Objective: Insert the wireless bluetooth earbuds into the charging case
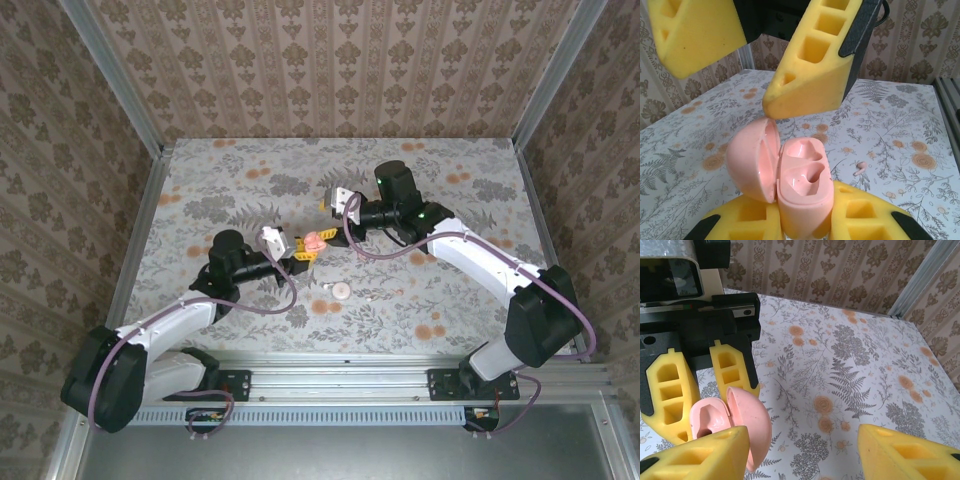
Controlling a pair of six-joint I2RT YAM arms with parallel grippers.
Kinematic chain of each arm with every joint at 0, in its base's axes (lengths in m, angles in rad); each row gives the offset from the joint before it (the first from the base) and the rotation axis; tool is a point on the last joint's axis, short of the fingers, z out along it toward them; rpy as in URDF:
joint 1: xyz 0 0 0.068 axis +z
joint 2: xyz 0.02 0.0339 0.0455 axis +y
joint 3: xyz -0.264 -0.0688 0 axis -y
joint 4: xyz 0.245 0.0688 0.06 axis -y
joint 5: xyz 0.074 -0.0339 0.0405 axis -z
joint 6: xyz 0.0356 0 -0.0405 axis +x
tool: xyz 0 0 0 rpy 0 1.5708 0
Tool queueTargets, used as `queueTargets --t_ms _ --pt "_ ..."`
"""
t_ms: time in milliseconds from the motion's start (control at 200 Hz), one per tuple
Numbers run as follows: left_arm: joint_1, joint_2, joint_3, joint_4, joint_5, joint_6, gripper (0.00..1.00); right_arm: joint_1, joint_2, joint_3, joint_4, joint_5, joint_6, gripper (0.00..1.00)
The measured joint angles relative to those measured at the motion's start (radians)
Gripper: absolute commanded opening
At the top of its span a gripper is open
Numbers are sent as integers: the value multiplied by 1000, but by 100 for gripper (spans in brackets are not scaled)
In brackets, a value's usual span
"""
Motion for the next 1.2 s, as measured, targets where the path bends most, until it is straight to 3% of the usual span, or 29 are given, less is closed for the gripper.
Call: queueTargets --t_ms 580,865,1200 --pt "27 53 -19 47 -67 -55 15 -18 -89 -28 -51 87 86 61" --pt "28 60 -40 48 -159 -68 15 -22 -89 -28 -180 214 220 58" --pt "28 72 -67 48 -229 -90 14 -22 -56 51 -341 360 396 62"
